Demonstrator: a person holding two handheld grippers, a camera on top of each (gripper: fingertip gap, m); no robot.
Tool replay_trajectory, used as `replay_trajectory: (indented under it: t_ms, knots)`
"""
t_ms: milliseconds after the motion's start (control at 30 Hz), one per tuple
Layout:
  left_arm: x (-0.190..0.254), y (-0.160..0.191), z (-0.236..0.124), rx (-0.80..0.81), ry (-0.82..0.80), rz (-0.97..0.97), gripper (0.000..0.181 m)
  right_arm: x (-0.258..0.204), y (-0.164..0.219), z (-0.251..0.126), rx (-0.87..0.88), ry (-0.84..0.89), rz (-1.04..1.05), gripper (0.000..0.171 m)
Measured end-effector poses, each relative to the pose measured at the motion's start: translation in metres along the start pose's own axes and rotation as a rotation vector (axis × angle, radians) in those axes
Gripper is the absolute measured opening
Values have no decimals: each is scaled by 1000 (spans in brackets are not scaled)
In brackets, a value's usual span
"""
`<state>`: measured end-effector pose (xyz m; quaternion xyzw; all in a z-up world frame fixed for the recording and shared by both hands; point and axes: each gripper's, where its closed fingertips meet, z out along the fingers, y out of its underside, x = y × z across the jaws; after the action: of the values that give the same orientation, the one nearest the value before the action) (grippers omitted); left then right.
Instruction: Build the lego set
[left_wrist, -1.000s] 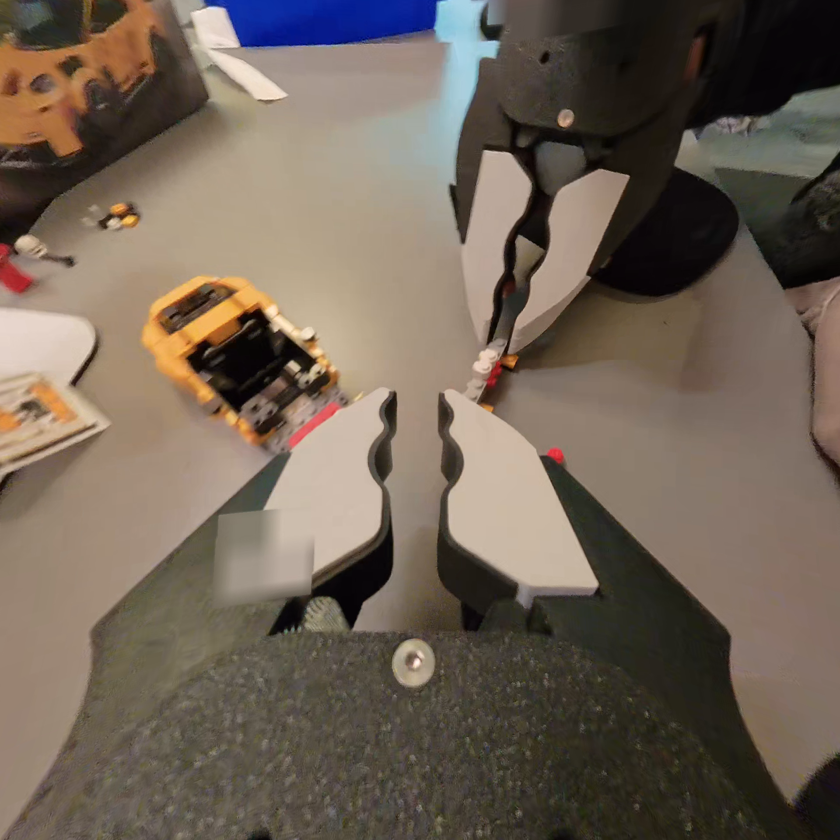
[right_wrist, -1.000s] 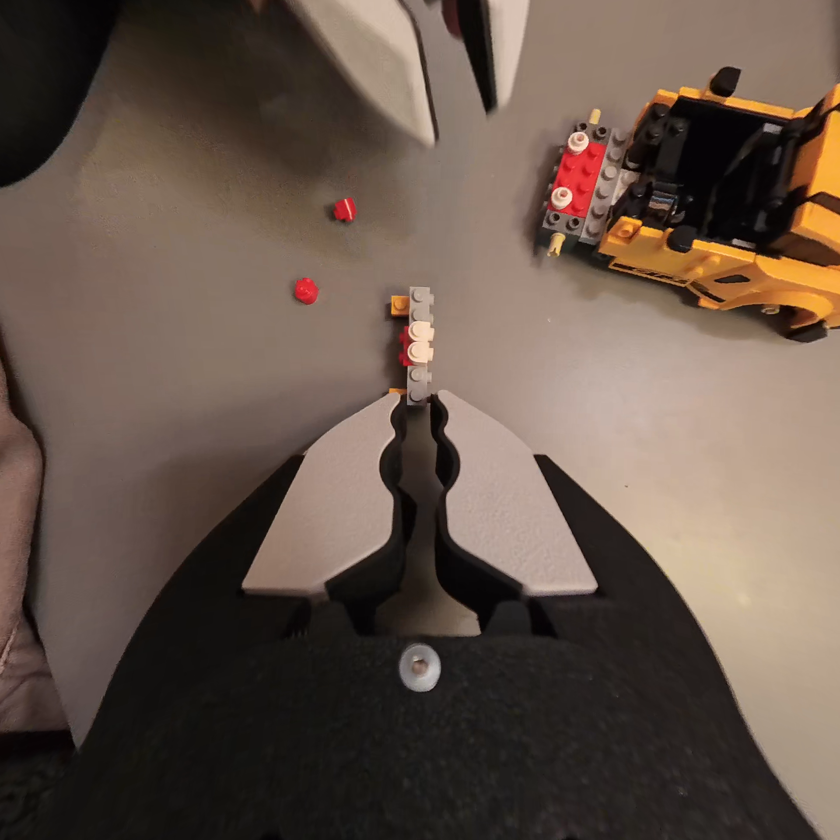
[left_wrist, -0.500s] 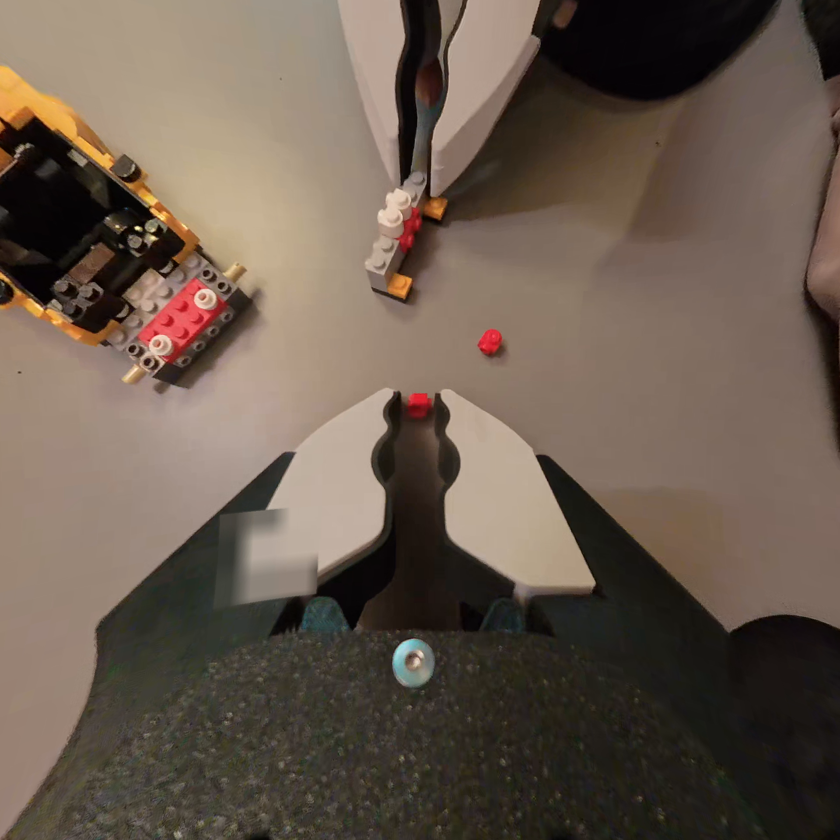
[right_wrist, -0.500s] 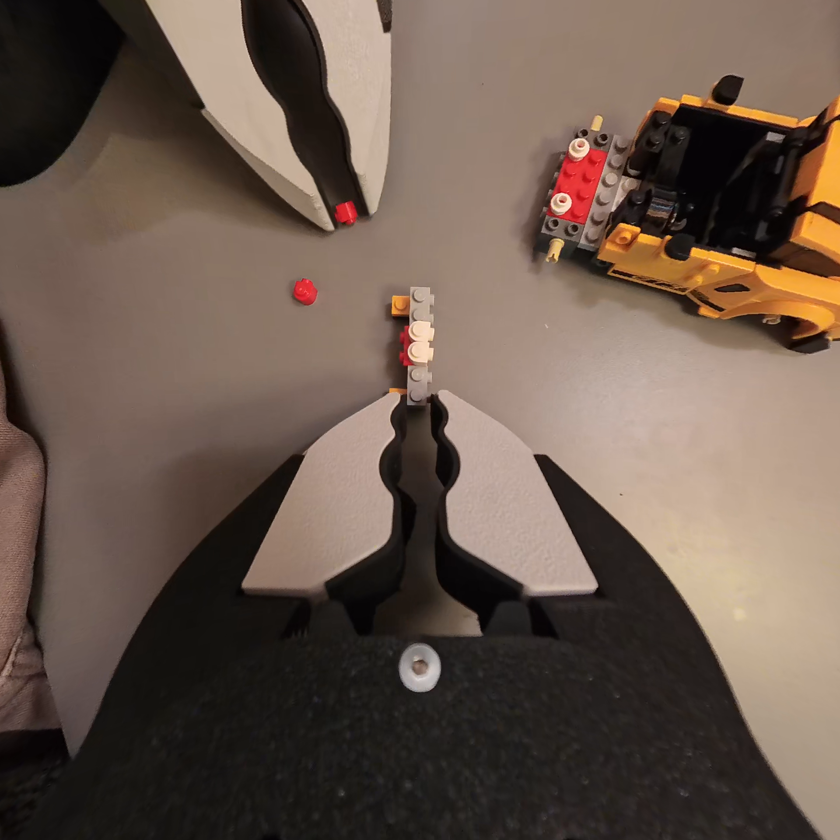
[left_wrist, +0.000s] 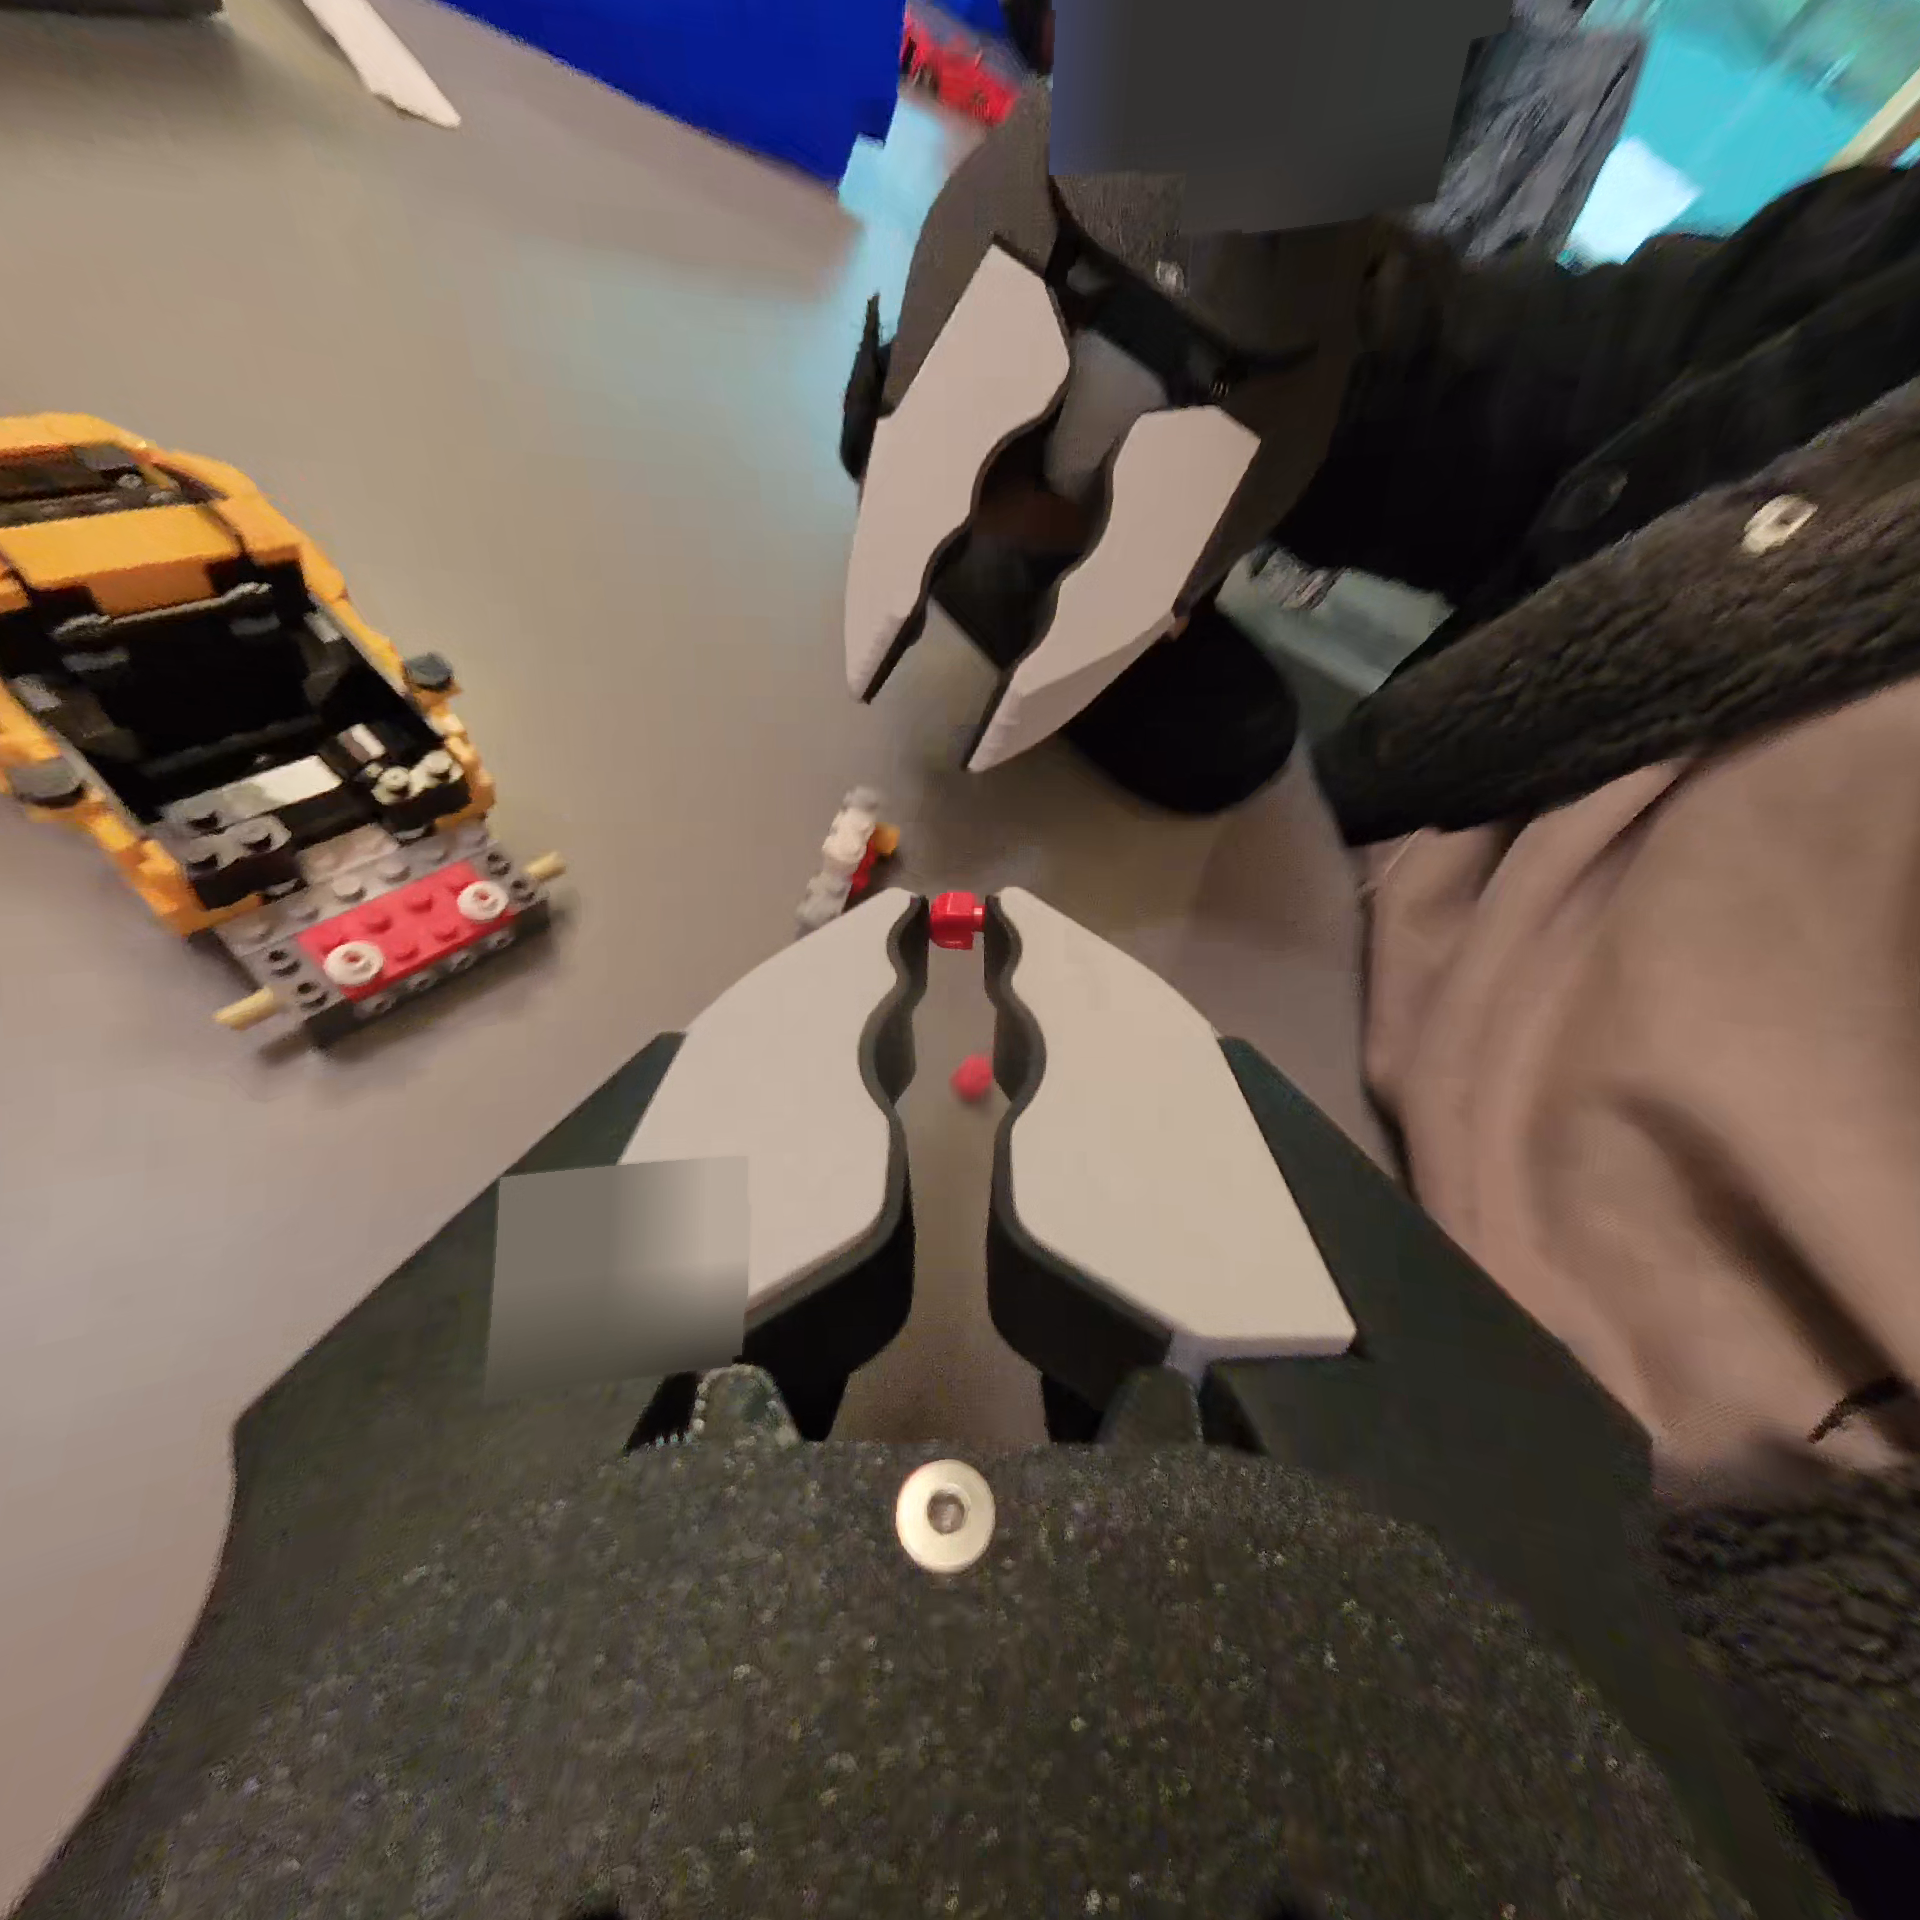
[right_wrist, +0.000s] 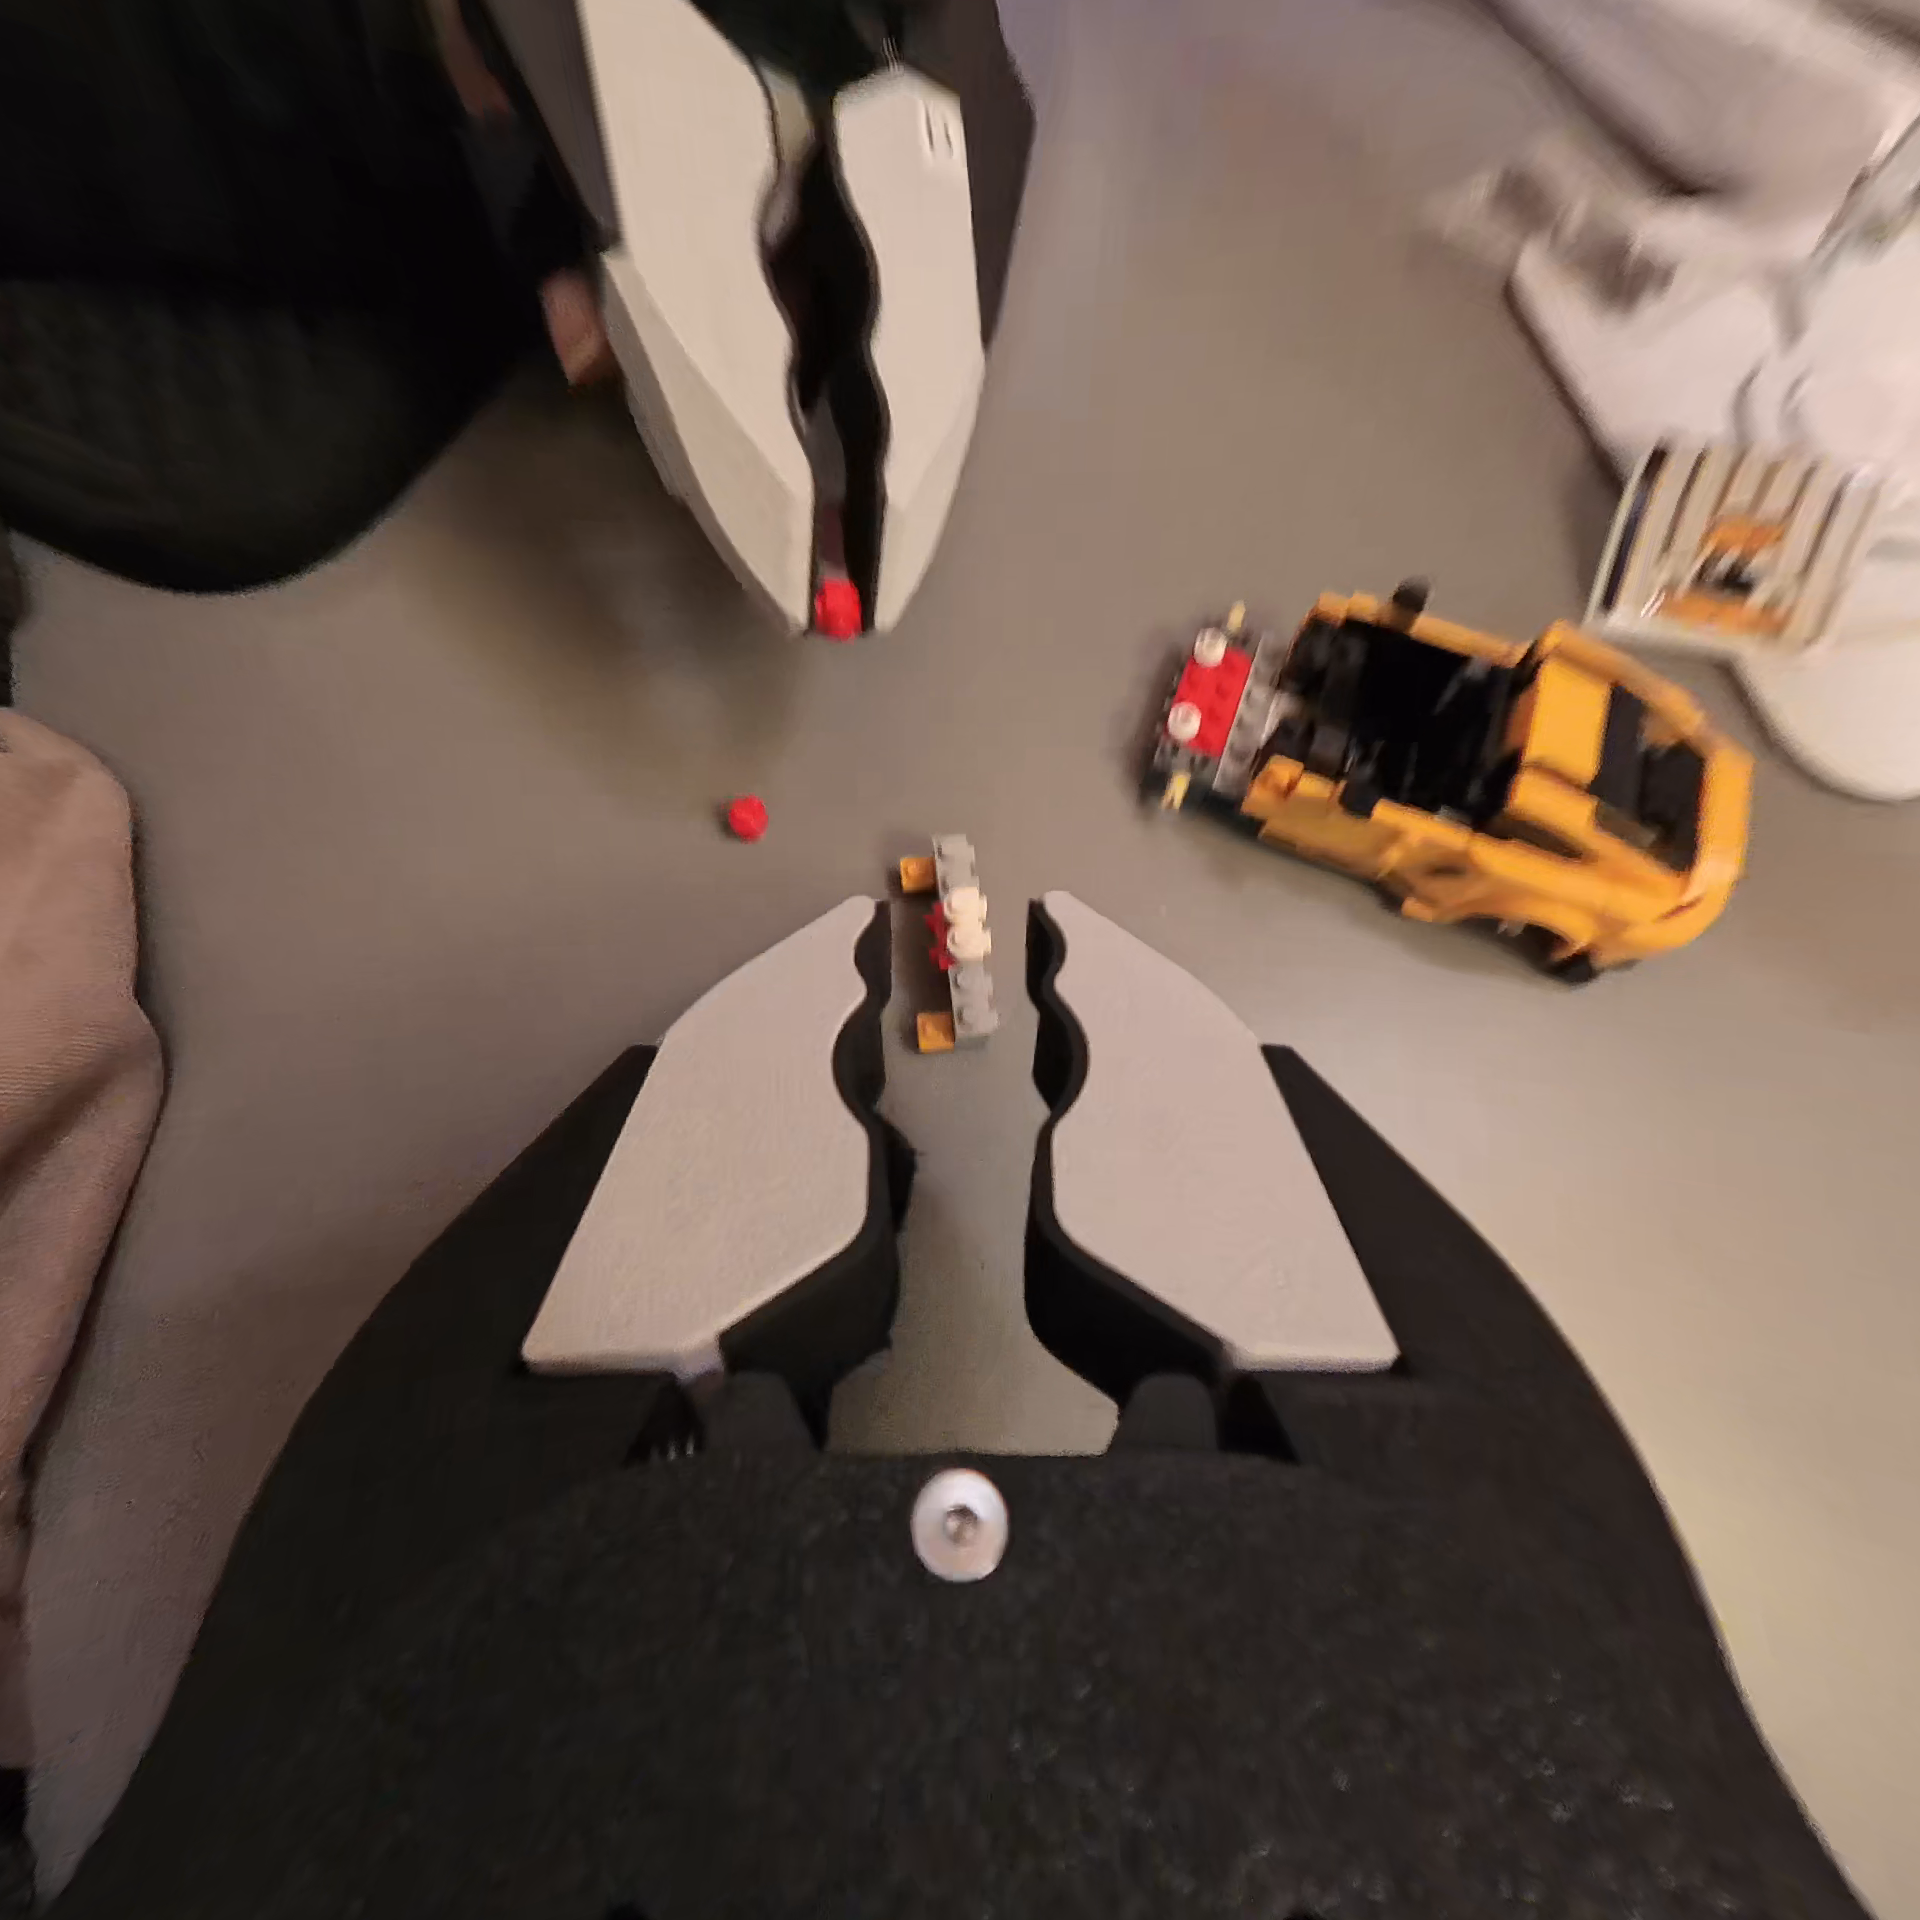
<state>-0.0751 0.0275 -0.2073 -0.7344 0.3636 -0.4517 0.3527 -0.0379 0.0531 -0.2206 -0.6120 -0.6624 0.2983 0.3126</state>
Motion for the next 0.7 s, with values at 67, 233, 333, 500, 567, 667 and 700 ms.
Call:
replay_trajectory:
  t_ms: [67, 233, 333, 500, 567, 667, 700]
  knots:
    - [8, -13, 4, 62, 53, -61, 10, -3, -18, -9, 101, 21, -72, 24]
    - [24, -35, 9, 210, 225, -264, 10, -16, -51, -24, 248, 42, -209, 23]
    - [29, -40, 4, 270, 342, -366, 10, -27, -58, -24, 272, 22, -265, 23]
    - [30, -43, -2, 319, 412, -407, 9, -33, -65, -23, 292, 15, -290, 19]
    - [29, -44, -4, 337, 423, -419, 9, -33, -68, -22, 298, 7, -282, 18]
    - [27, -47, -8, 372, 444, -441, 9, -32, -73, -24, 312, -3, -266, 16]
    - [27, -48, -9, 379, 449, -446, 9, -33, -74, -25, 317, -8, -263, 15]
